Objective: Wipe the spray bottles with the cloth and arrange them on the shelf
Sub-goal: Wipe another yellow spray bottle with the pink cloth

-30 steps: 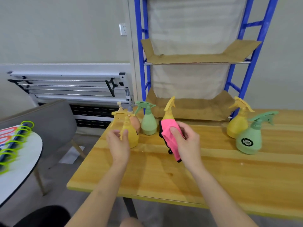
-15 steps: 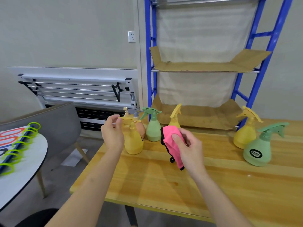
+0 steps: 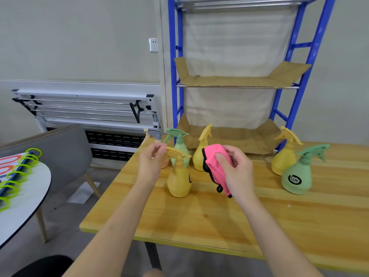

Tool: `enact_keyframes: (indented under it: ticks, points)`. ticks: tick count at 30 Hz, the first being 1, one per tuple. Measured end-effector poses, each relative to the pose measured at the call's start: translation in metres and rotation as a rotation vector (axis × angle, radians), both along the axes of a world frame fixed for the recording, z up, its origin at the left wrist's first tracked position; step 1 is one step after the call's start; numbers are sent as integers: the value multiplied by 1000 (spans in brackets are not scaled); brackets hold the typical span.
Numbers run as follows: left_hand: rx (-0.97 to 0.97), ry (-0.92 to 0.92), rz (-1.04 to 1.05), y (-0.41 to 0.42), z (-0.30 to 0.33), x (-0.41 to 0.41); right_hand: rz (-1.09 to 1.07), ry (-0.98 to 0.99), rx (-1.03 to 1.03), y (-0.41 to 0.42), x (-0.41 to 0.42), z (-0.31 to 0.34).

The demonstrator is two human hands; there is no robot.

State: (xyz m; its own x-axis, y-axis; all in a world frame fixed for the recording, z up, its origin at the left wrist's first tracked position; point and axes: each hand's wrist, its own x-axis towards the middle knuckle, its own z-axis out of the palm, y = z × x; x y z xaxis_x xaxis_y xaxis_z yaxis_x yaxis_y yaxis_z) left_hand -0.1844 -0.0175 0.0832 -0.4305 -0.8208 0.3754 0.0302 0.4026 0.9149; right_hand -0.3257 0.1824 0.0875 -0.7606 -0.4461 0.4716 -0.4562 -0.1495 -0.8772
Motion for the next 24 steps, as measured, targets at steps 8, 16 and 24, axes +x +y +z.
enact_keyframes:
  ticks: [8, 16, 24]
  points:
    - [-7, 7, -249, 53, -1, -35, -67, 163, 233, 15, -28, 30]
    - [50, 40, -331, 69, -7, -48, 39, 191, 342, 17, -29, 47]
    - [18, 30, -331, 73, -5, -49, 148, 180, 582, -4, -19, 53]
